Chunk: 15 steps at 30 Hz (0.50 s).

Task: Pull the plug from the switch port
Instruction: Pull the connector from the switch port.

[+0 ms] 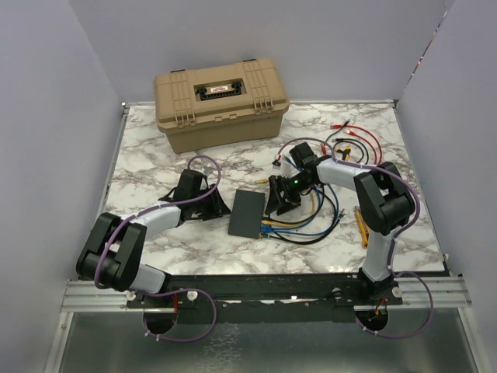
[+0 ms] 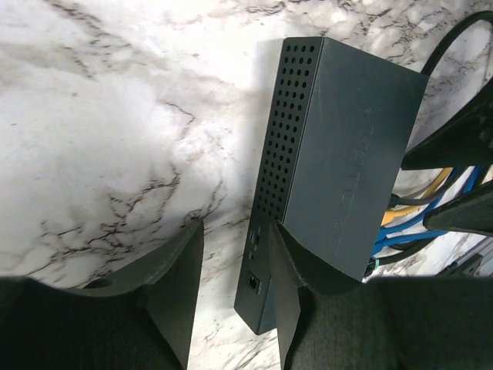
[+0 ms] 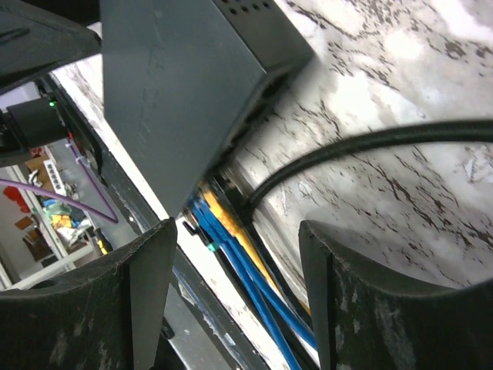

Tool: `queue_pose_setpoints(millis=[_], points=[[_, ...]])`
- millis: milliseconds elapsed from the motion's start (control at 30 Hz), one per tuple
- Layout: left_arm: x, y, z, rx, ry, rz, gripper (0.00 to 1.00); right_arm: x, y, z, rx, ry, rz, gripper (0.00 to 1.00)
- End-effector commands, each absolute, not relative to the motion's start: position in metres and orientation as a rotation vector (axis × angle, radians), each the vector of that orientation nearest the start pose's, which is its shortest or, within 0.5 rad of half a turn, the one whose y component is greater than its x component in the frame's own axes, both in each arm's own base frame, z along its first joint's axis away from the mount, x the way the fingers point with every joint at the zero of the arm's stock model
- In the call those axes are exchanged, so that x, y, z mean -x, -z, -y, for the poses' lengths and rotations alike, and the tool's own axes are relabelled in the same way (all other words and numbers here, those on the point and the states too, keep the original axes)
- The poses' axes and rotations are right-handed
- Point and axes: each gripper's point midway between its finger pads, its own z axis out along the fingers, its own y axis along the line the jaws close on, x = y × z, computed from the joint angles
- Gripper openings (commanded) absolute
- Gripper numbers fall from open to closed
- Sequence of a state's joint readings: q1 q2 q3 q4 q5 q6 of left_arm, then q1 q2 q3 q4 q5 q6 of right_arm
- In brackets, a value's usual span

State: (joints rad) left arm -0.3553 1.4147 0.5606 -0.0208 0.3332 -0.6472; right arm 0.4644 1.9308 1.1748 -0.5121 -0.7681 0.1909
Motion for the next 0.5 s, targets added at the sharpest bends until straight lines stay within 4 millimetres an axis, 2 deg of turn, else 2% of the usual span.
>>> queue_pose_setpoints(millis=[0,200,333,467], points=[[-0.245,-0.015,0.193,0.194,0.844,-2.634,0.42,-0.257,-0.035,-0.281,0.545,-1.337,-2.778,0.68],[-0.24,-0.008,0.195,0.203,0.821,-2.654,0.41,-0.25,-0.026,-0.283,0.531,-1.398,-2.803,0.62],[-0.237,-0.003,0.192,0.239,0.795,-2.674,0.37,-0.245,-0.02,-0.282,0.509,-1.412,-2.825,0.62],[-0.232,0.008,0.183,0.274,0.719,-2.716,0.31,-0.249,-0.02,-0.274,0.456,-1.399,-2.827,0.63]])
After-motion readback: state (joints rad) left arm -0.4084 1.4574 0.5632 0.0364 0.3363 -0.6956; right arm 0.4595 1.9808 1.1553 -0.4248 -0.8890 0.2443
